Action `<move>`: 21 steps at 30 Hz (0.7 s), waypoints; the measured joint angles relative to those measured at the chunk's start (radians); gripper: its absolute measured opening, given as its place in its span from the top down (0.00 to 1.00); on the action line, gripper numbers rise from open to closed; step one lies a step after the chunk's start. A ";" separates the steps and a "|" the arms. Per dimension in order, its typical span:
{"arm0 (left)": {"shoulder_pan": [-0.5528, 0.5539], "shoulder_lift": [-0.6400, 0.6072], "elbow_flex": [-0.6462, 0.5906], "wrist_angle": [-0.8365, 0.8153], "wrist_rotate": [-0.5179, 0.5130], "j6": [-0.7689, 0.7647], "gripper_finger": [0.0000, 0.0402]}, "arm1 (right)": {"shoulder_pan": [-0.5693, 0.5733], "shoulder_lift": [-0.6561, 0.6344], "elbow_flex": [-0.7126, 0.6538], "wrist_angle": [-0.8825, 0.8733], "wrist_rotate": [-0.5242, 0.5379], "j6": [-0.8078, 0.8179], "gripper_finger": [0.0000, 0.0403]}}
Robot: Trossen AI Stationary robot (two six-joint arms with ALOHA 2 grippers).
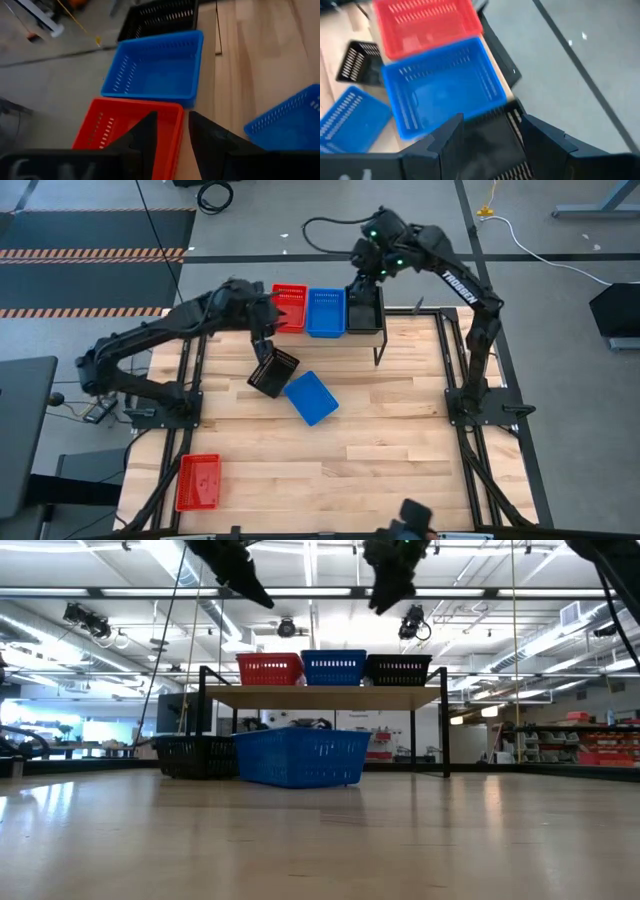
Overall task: Stack baskets on shelf by color
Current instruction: Stack the right red bin on top of the red bin on the shelf
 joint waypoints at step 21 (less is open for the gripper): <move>0.082 0.103 0.108 -0.110 0.006 0.009 0.71 | 0.003 -0.502 -0.656 0.180 -0.056 0.167 0.50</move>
